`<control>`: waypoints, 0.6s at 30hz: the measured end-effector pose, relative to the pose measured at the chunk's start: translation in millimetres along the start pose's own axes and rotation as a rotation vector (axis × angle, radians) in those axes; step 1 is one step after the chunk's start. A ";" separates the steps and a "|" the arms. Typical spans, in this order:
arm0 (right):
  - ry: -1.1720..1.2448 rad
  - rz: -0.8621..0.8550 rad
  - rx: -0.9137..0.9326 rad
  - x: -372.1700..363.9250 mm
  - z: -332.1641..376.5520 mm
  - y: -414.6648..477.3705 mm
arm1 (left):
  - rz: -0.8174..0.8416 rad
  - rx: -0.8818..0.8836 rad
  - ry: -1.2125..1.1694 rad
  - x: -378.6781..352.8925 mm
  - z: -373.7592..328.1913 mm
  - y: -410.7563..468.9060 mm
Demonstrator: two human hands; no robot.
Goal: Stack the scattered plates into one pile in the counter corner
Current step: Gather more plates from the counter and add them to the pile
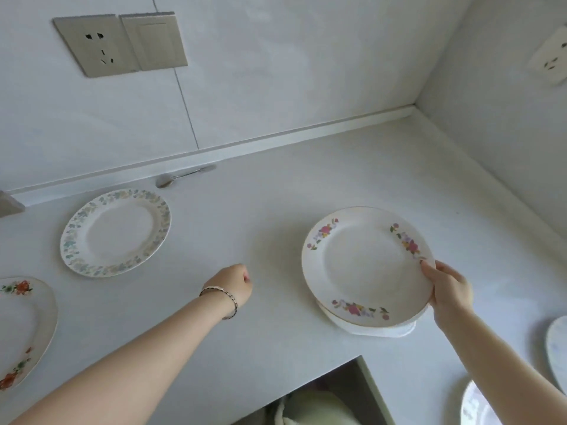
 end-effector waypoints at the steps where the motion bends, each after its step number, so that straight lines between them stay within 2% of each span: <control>1: 0.002 -0.015 -0.004 10.3 0.0 7.1 | 0.000 -0.005 0.004 -1.3 -8.6 0.2; 11: 0.010 -0.053 -0.096 44.7 -26.7 46.9 | 0.005 0.044 0.005 -13.3 -28.2 1.3; 15: -0.245 -0.095 0.086 44.2 -28.8 47.8 | 0.010 0.073 -0.001 -14.3 -25.6 2.4; 18: -0.473 -0.098 0.101 42.9 -36.2 48.3 | 0.017 0.081 0.006 -15.2 -26.3 2.4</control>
Point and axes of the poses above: each hand's wrist, its own y-axis towards the middle knuckle, its own x-axis out of the back of the hand, z = x × y, the point moved 4 cm from there along y, towards the middle knuckle, and after that the axes turned 12 degrees about y, right-handed, at the moved point
